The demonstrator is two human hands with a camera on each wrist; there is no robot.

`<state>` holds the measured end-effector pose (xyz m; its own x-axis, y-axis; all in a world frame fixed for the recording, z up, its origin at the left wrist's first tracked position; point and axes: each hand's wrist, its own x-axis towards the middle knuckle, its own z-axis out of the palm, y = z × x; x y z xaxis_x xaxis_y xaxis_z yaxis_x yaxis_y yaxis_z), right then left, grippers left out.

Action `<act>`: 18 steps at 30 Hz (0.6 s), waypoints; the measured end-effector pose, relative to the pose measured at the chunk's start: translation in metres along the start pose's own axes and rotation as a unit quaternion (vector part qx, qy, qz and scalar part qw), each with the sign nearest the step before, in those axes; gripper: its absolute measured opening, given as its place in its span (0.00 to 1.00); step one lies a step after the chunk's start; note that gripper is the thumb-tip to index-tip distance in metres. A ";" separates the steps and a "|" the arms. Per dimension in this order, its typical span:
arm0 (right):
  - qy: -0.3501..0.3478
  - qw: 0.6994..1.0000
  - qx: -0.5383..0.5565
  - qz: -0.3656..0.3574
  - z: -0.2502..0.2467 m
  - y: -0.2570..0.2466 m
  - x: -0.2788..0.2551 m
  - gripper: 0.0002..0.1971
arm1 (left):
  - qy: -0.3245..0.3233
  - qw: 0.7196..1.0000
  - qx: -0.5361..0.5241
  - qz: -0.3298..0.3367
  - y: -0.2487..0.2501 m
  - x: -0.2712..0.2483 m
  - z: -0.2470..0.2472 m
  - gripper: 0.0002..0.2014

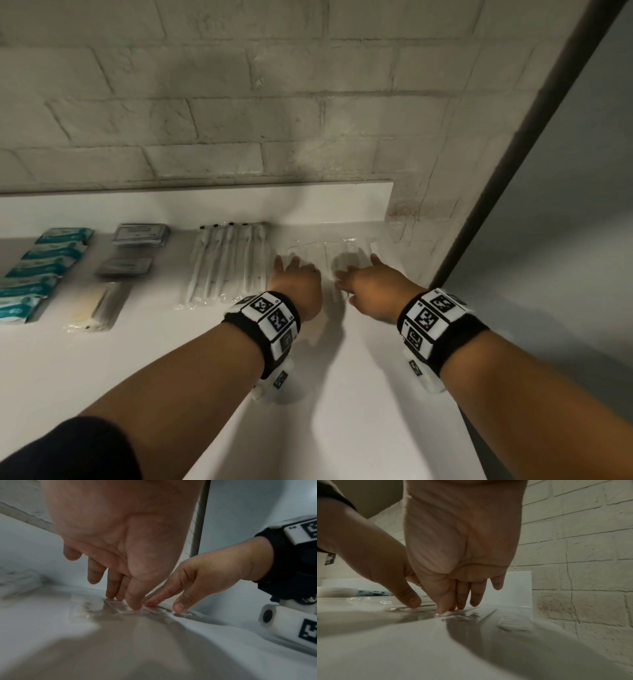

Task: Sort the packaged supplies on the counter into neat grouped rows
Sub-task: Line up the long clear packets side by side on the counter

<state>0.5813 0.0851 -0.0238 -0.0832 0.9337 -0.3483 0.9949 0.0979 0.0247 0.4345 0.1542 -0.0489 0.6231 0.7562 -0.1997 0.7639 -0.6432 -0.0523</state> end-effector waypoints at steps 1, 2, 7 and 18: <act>-0.008 1.000 -0.002 0.001 -0.001 -0.001 0.001 0.26 | -0.002 1.000 -0.003 -0.003 -0.001 -0.001 0.001 0.26; -0.015 1.000 -0.004 0.002 -0.002 -0.001 0.001 0.26 | 0.000 1.000 -0.006 -0.003 0.000 -0.001 0.002 0.26; -0.019 1.000 -0.003 0.012 0.000 -0.001 0.005 0.30 | 0.009 1.000 -0.017 0.004 0.000 -0.002 0.001 0.26; -0.030 0.999 -0.024 0.003 -0.007 -0.037 0.025 0.27 | -0.069 0.997 -0.026 -0.027 -0.025 -0.012 -0.004 0.31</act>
<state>0.5419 0.1075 -0.0269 -0.0731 0.9124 -0.4028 0.9912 0.1110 0.0715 0.4081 0.1618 -0.0416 0.5539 0.7640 -0.3310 0.8058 -0.5919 -0.0175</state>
